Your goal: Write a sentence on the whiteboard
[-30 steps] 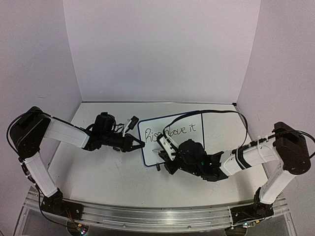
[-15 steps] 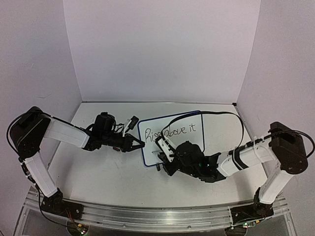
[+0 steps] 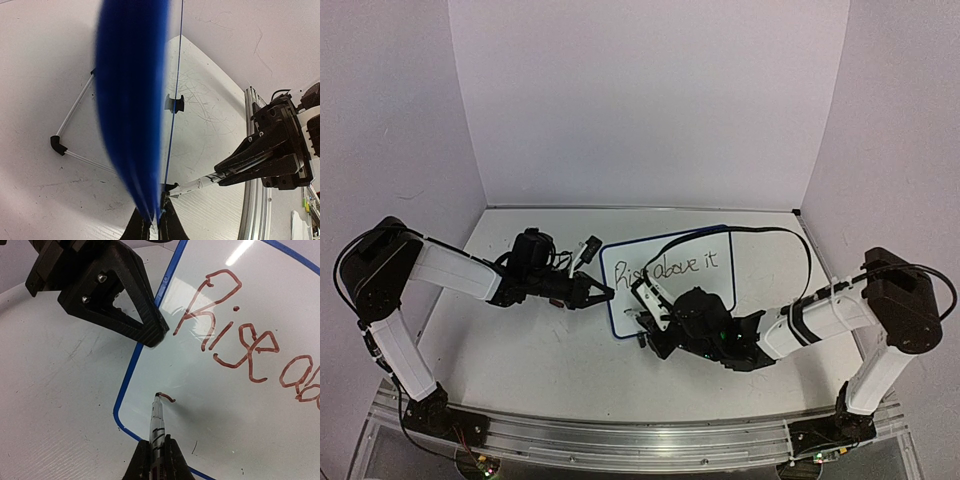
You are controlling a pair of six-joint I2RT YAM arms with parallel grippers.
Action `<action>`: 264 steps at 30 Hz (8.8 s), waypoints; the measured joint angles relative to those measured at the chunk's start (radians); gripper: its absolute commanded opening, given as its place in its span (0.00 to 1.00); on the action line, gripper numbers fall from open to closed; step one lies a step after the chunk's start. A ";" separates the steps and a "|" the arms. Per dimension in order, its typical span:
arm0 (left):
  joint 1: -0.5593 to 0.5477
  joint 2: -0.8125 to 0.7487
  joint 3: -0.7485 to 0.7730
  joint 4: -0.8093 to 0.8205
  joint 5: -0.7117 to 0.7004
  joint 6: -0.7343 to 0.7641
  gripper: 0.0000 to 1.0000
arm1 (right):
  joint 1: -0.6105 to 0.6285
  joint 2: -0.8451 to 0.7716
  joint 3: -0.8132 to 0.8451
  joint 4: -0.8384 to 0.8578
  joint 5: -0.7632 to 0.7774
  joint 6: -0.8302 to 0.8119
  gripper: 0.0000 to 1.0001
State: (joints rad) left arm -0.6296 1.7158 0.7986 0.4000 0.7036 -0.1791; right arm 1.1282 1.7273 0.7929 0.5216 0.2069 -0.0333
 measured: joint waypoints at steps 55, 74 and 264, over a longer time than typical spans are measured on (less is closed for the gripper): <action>0.000 0.000 0.000 -0.001 0.000 0.000 0.00 | 0.013 -0.015 -0.034 -0.010 0.069 0.041 0.00; 0.000 0.000 0.000 0.000 -0.001 0.000 0.00 | 0.007 -0.015 -0.034 0.010 0.071 0.046 0.00; -0.006 0.000 0.006 -0.011 -0.008 0.015 0.00 | 0.005 -0.097 -0.104 0.045 0.108 0.019 0.00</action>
State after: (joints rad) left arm -0.6361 1.7157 0.8047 0.3893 0.6956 -0.1642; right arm 1.1332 1.6308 0.6885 0.5662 0.3147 -0.0147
